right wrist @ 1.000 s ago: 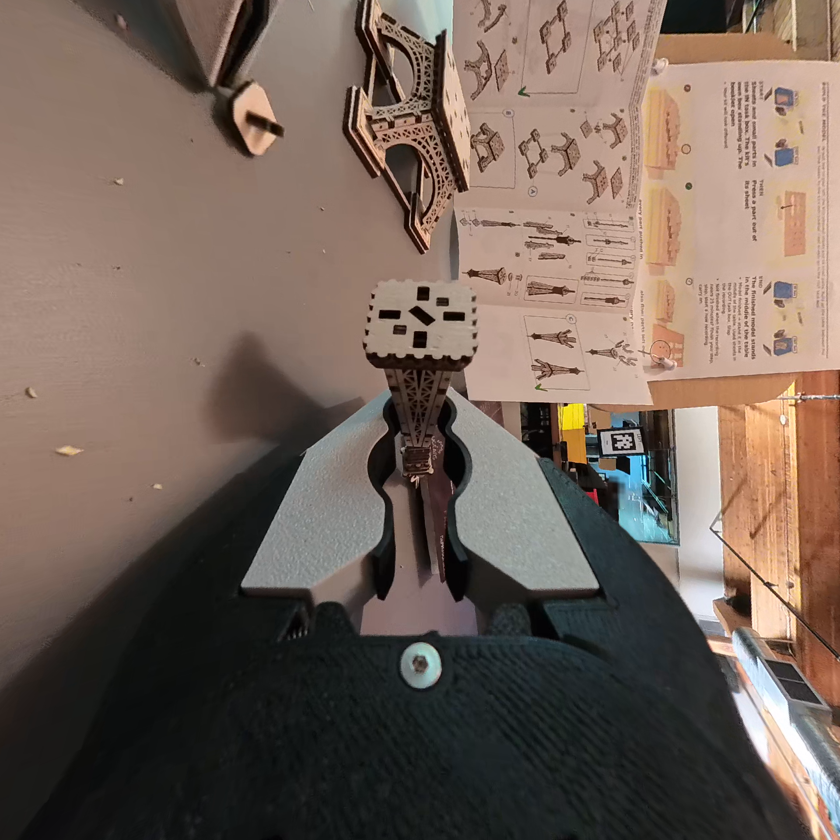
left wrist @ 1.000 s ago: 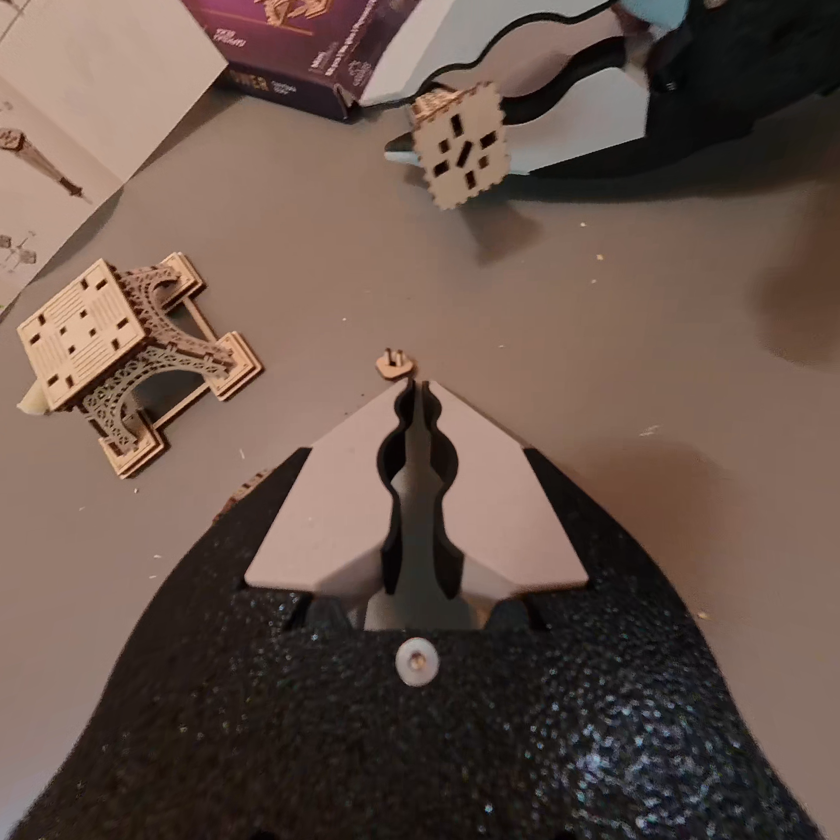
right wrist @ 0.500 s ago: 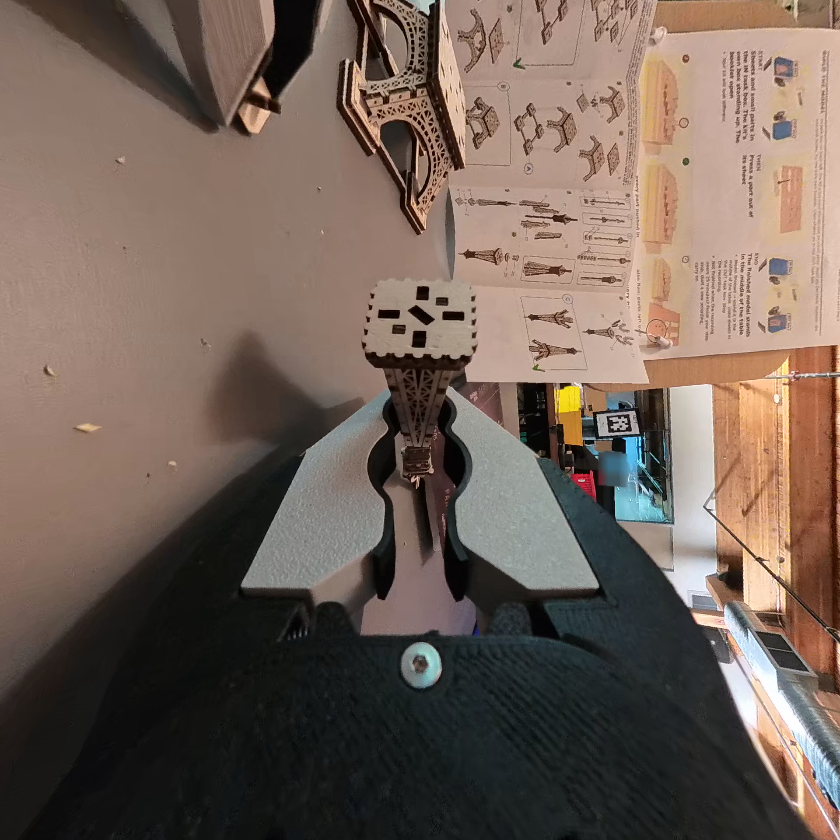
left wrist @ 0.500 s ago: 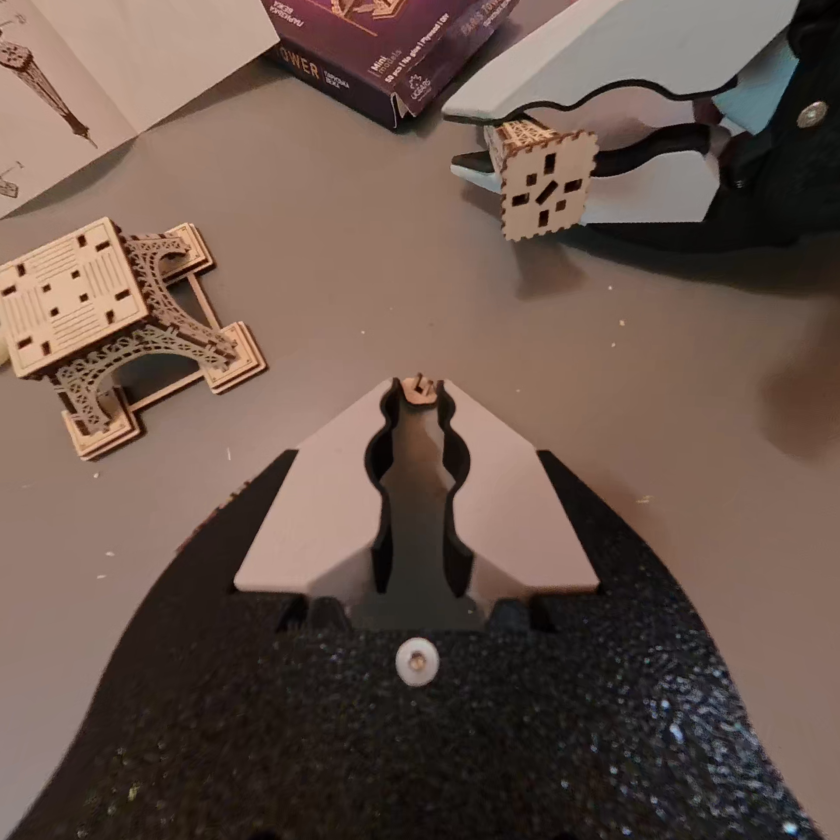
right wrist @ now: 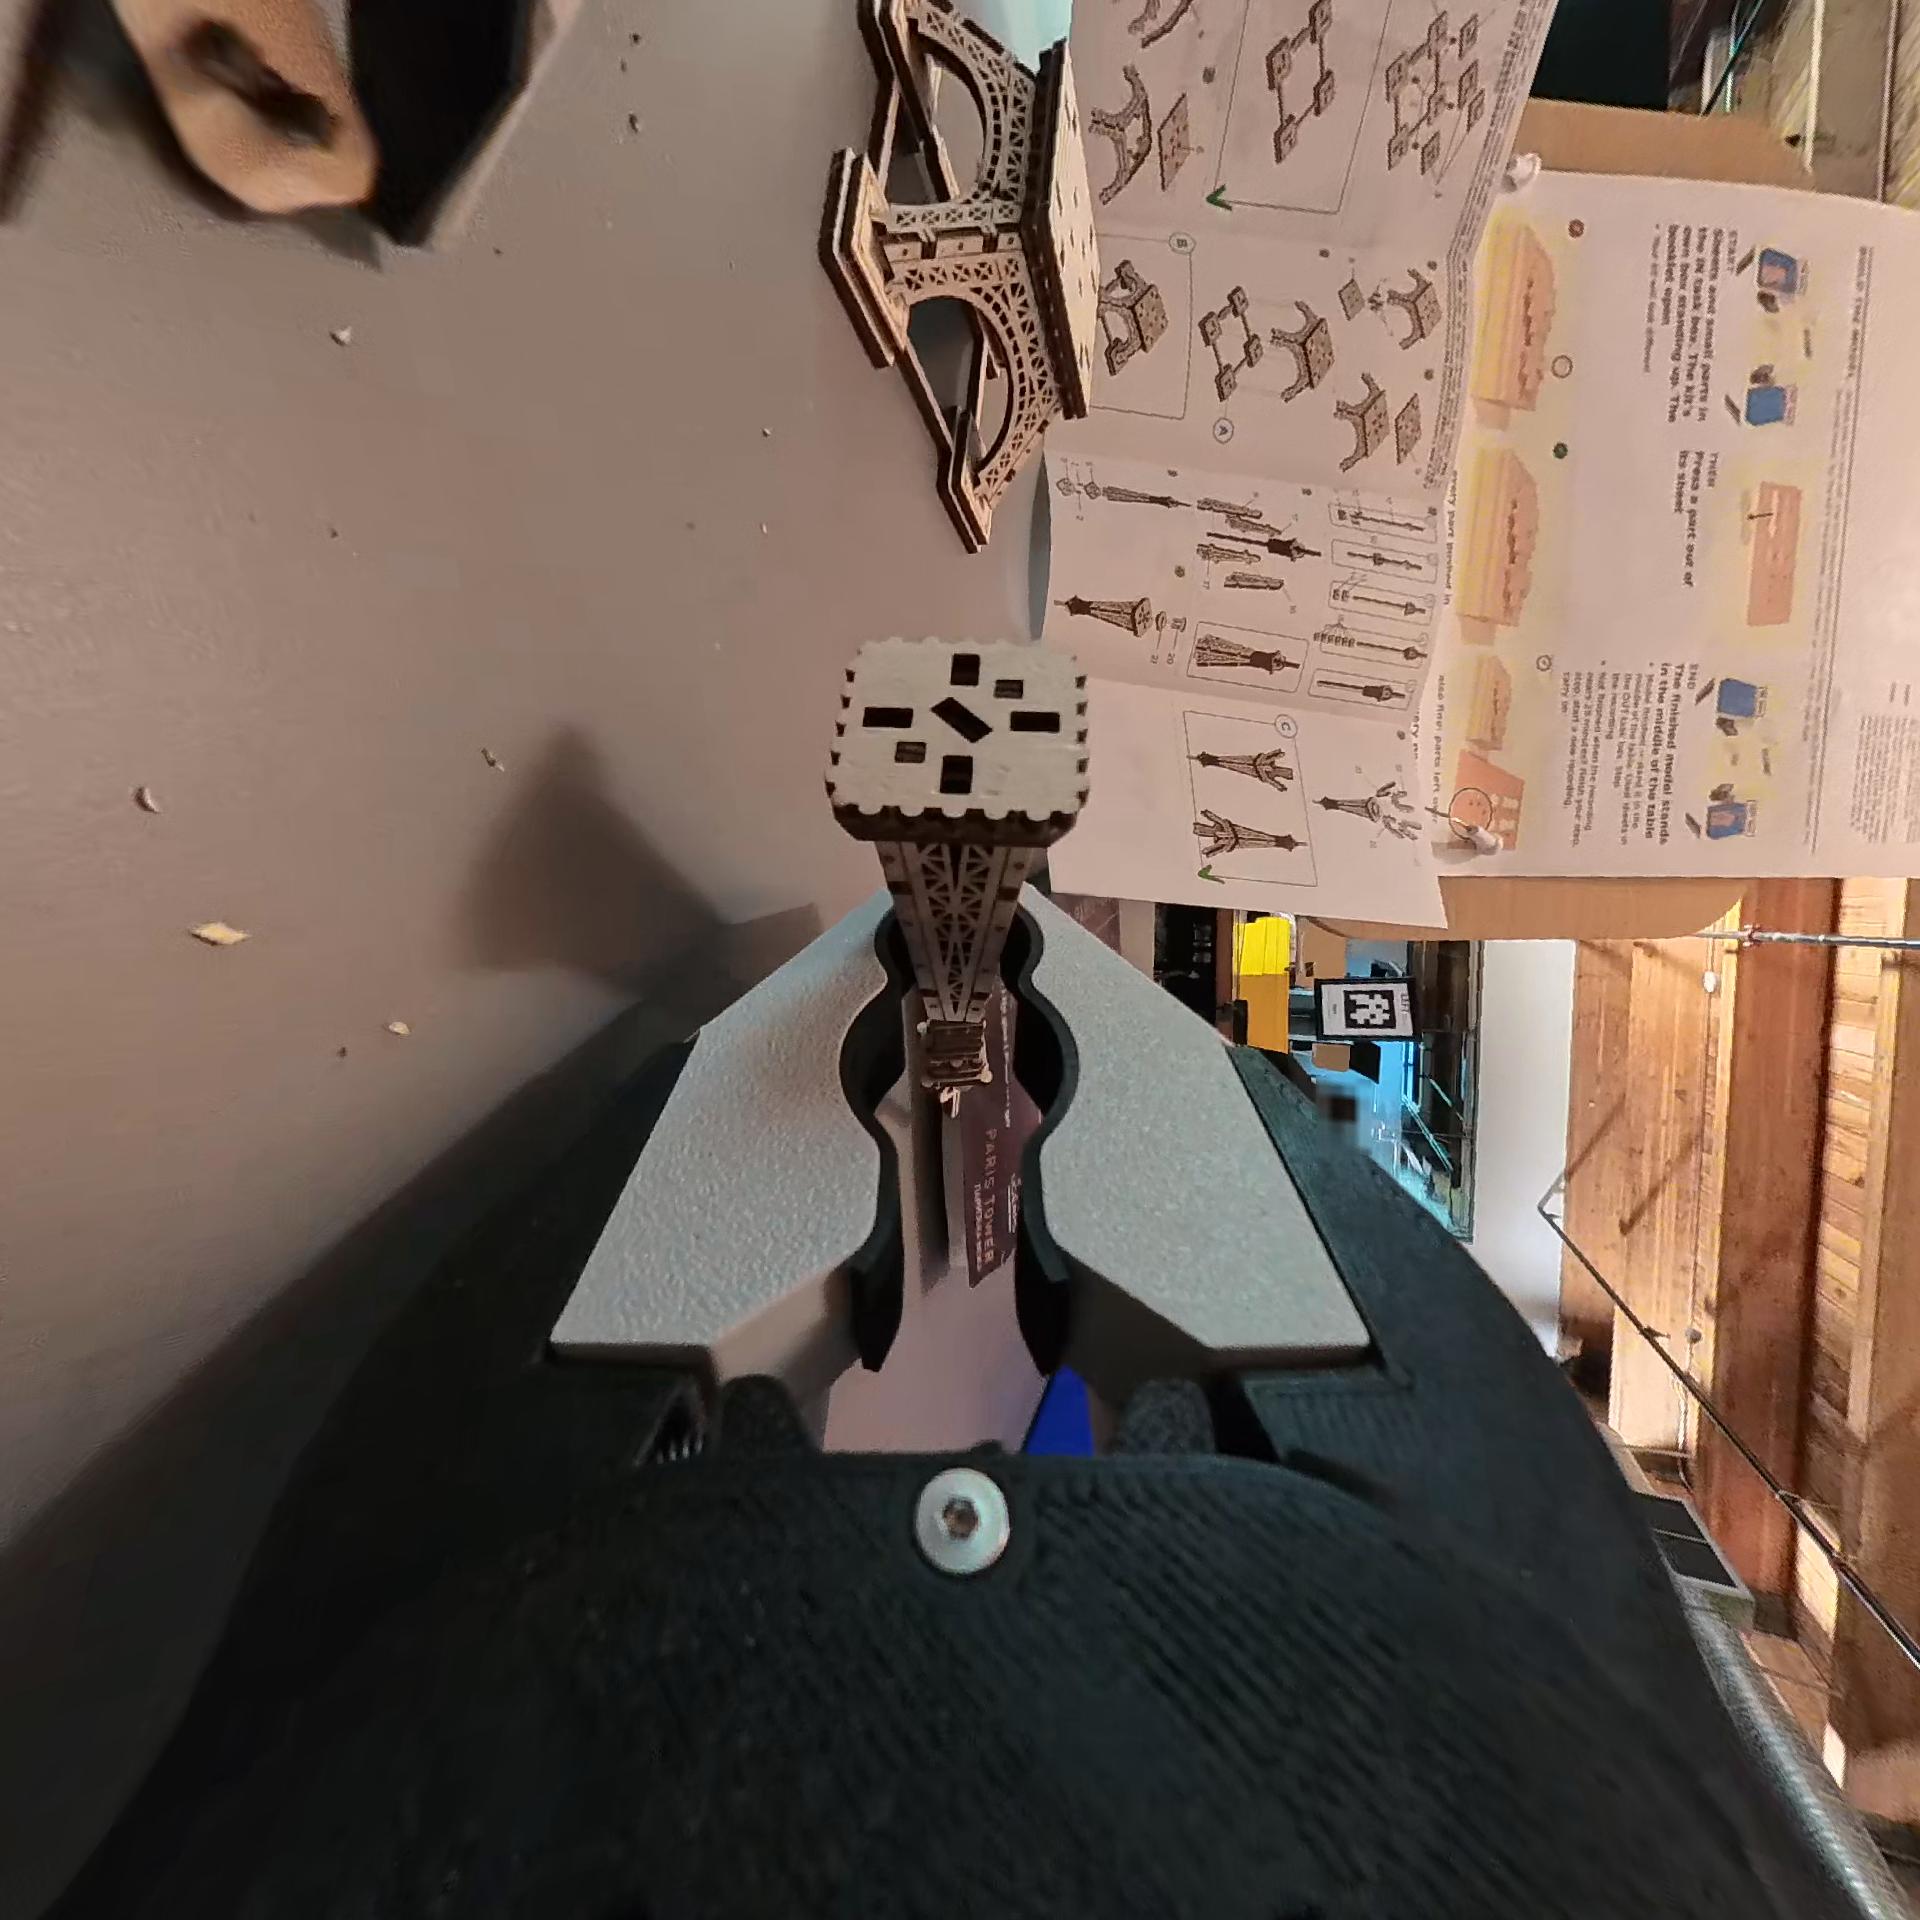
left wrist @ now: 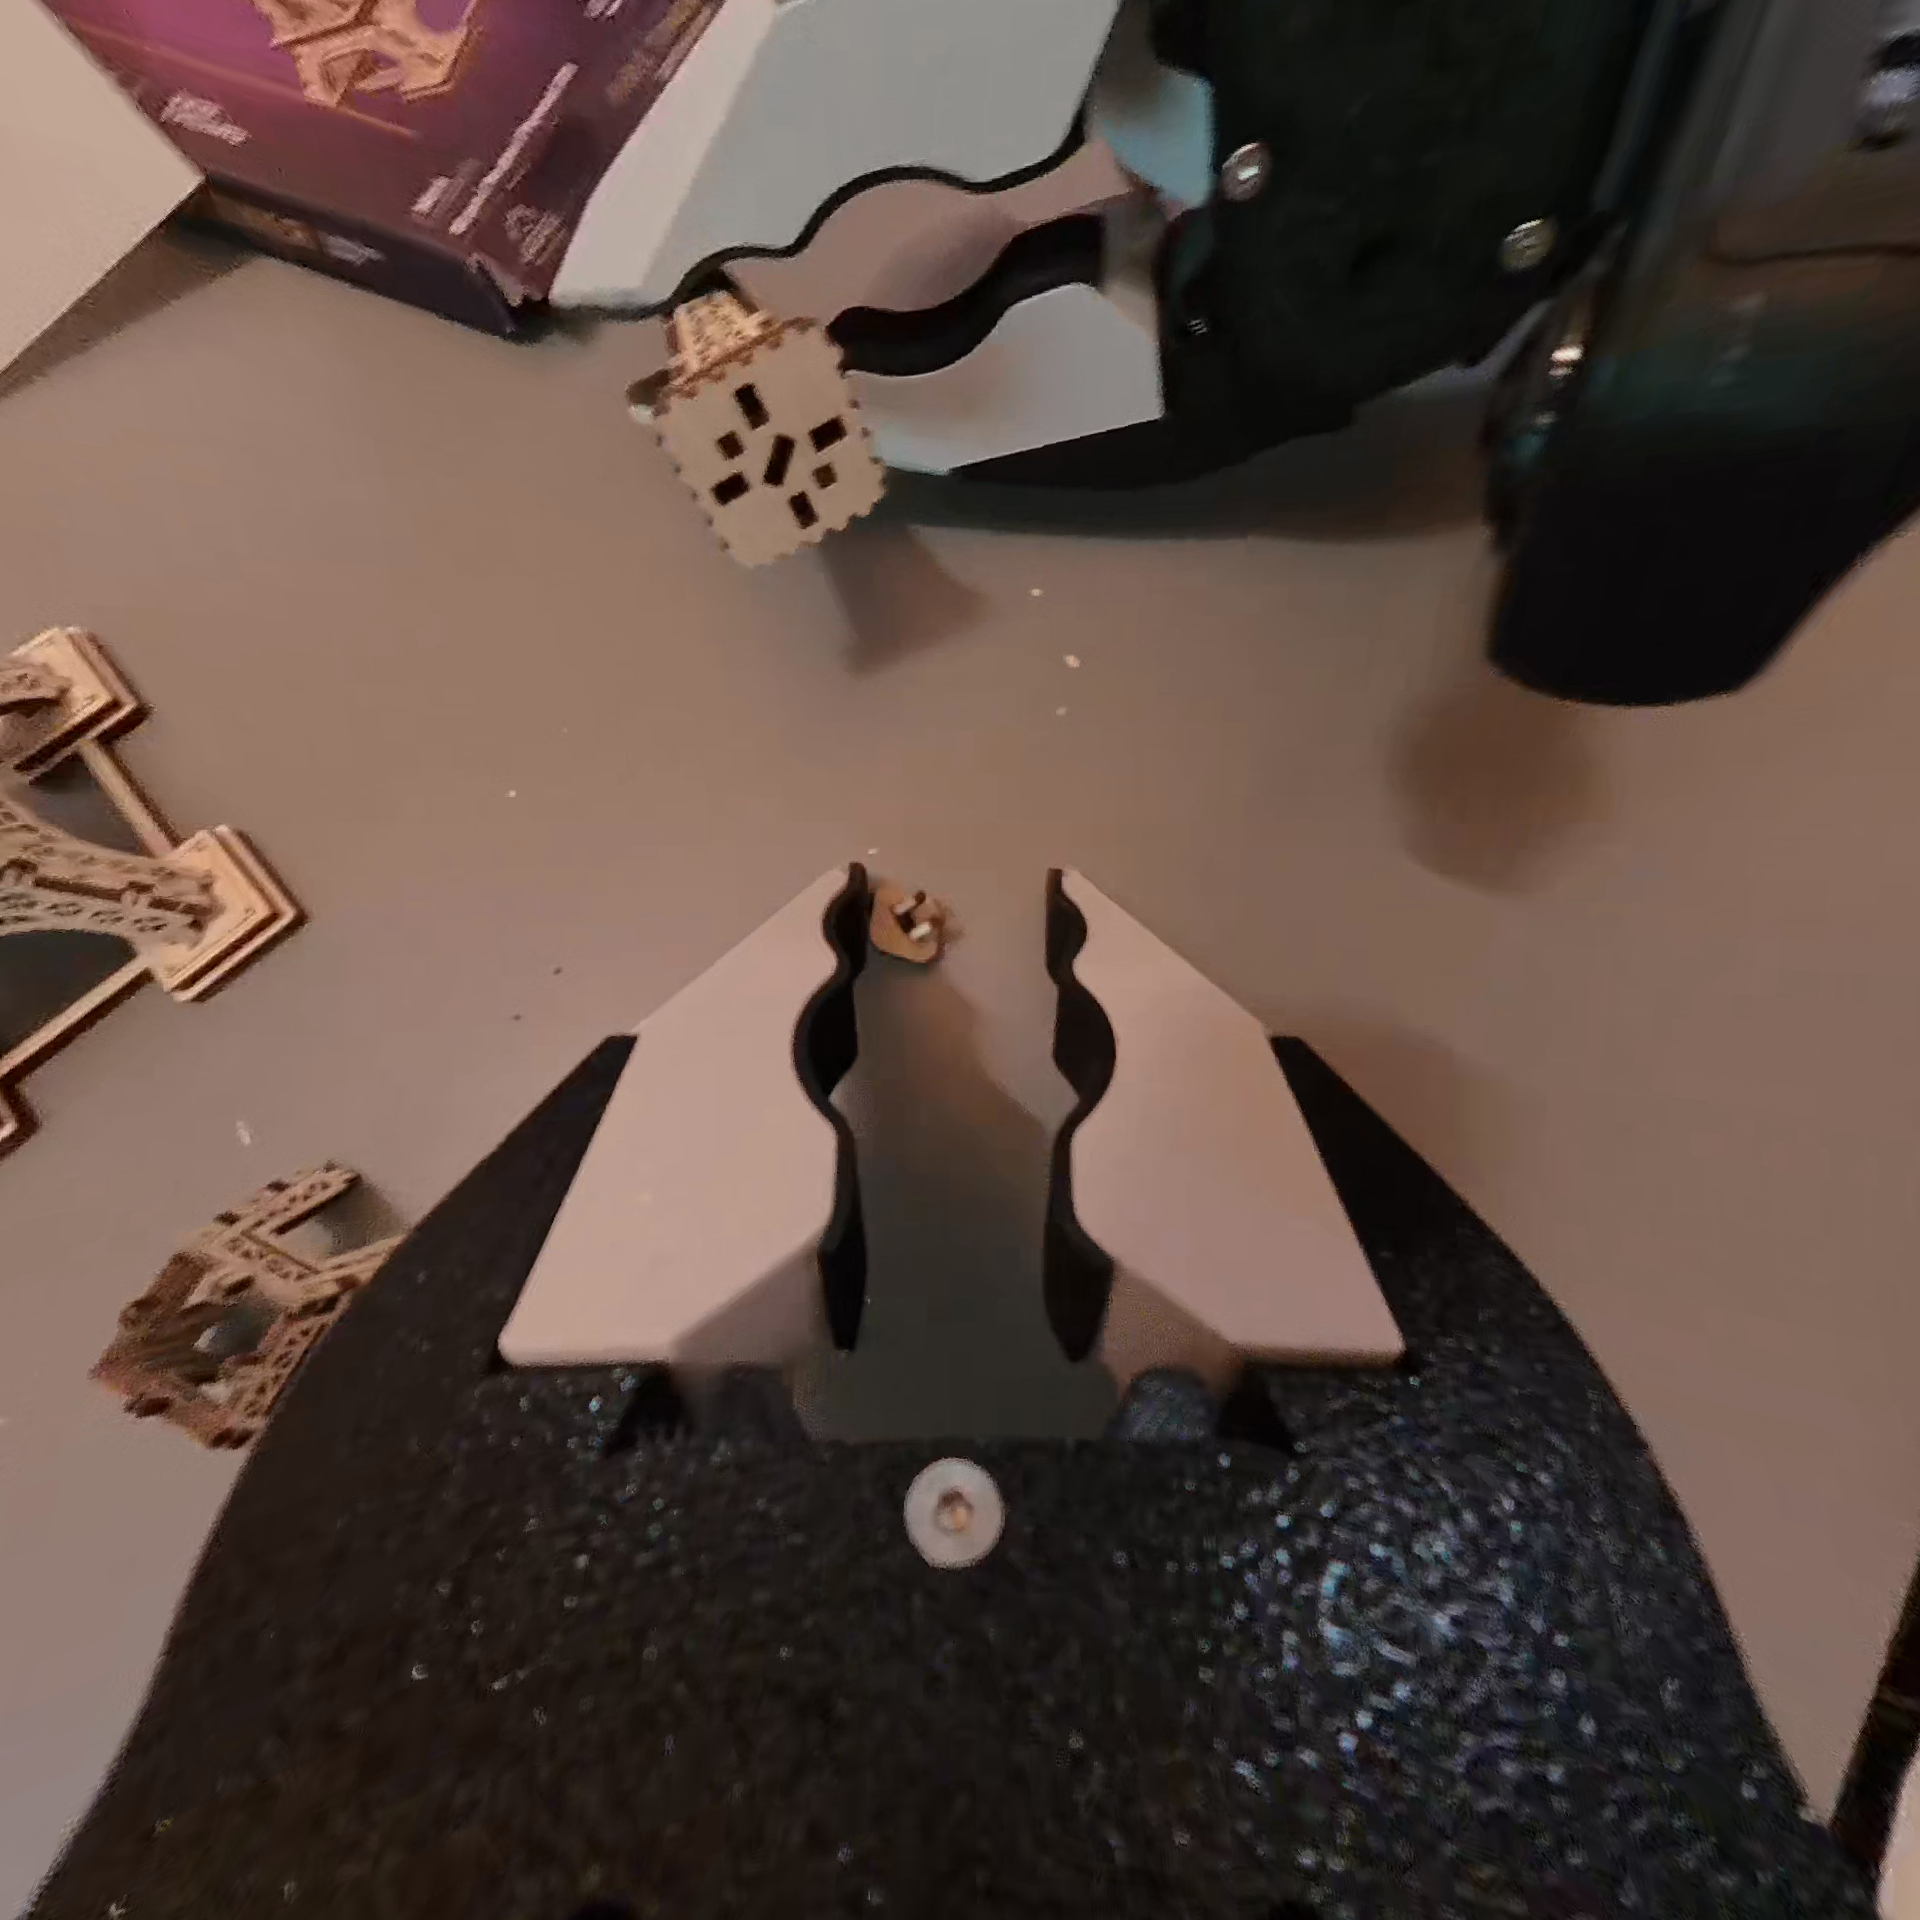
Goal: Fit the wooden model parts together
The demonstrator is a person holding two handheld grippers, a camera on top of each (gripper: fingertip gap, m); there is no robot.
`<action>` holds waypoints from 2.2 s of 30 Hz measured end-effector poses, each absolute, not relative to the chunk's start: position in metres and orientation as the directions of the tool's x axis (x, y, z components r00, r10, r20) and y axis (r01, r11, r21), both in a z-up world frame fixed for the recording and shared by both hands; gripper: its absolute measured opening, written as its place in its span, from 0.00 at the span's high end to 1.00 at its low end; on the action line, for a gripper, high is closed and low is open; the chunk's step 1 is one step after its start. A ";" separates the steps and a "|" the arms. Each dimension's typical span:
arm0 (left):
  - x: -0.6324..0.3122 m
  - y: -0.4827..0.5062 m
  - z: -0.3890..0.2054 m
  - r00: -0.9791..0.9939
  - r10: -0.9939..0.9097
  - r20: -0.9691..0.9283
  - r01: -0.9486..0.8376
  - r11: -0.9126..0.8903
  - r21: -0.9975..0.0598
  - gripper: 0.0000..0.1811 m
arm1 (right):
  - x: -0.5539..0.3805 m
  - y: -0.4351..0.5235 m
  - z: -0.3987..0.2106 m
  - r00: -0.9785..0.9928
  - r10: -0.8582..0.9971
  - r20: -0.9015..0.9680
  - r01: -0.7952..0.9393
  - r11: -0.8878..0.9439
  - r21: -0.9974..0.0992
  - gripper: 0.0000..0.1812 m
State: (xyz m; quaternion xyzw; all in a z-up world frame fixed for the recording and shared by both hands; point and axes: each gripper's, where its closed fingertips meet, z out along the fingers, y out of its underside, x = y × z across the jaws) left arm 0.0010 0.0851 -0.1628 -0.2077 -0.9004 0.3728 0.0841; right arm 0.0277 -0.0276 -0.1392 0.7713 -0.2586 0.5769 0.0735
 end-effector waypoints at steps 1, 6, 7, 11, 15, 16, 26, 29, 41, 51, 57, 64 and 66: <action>0.001 0.087 -0.161 -0.893 0.451 -0.004 0.316 0.619 -0.719 0.83 | 0.028 -0.026 -0.140 0.205 -0.313 0.927 -0.476 -0.859 -0.185 0.93; 0.026 0.098 -0.150 -0.809 0.562 -0.174 0.486 0.471 -0.736 0.83 | 0.030 -0.021 -0.142 0.224 -0.291 0.930 -0.443 -0.881 -0.169 0.93; 0.031 0.099 -0.152 -0.775 0.593 -0.219 0.541 0.443 -0.715 0.82 | 0.031 -0.020 -0.142 0.223 -0.283 0.933 -0.436 -0.885 -0.165 0.92; 0.031 0.092 -0.160 -0.682 0.688 -0.247 0.637 0.394 -0.662 0.84 | 0.034 -0.016 -0.144 0.234 -0.275 0.932 -0.418 -0.894 -0.159 0.93; 0.016 0.089 -0.164 -0.688 0.714 -0.129 0.596 0.453 -0.663 0.87 | 0.033 -0.014 -0.146 0.244 -0.270 0.931 -0.414 -0.898 -0.152 0.93; 0.014 0.088 -0.164 -0.700 0.704 -0.120 0.584 0.467 -0.664 0.89 | 0.033 -0.014 -0.145 0.242 -0.273 0.931 -0.413 -0.897 -0.155 0.93; 0.018 0.086 -0.155 -0.854 0.503 -0.131 0.442 0.569 -0.694 0.80 | 0.033 -0.022 -0.133 0.202 -0.225 0.953 -0.443 -0.889 -0.116 0.93; 0.022 0.086 -0.149 -0.866 0.484 -0.125 0.418 0.565 -0.711 0.82 | 0.034 -0.021 -0.127 0.190 -0.181 0.965 -0.443 -0.893 -0.080 0.93; 0.018 0.076 -0.097 -0.926 0.359 -0.115 0.250 0.357 -0.900 0.75 | 0.044 0.029 -0.082 0.056 0.200 0.978 -0.352 -0.913 0.207 0.93; 0.010 0.073 -0.091 -0.928 0.285 -0.242 0.332 0.335 -0.882 0.83 | 0.041 0.040 -0.060 -0.053 0.245 0.968 -0.357 -0.910 0.211 0.93; 0.007 0.072 -0.086 -0.924 0.275 -0.264 0.342 0.294 -0.892 0.86 | 0.040 0.040 -0.052 -0.099 0.244 0.965 -0.350 -0.916 0.195 0.93; 0.002 0.079 -0.084 -0.896 0.386 -0.220 0.342 0.285 -0.895 0.81 | 0.037 0.037 -0.052 -0.099 0.159 0.982 -0.309 -0.943 0.121 0.93; 0.005 0.091 -0.096 -0.852 0.485 -0.198 0.385 0.323 -0.865 0.80 | 0.037 0.023 -0.061 -0.048 0.122 0.991 -0.325 -0.941 0.100 0.93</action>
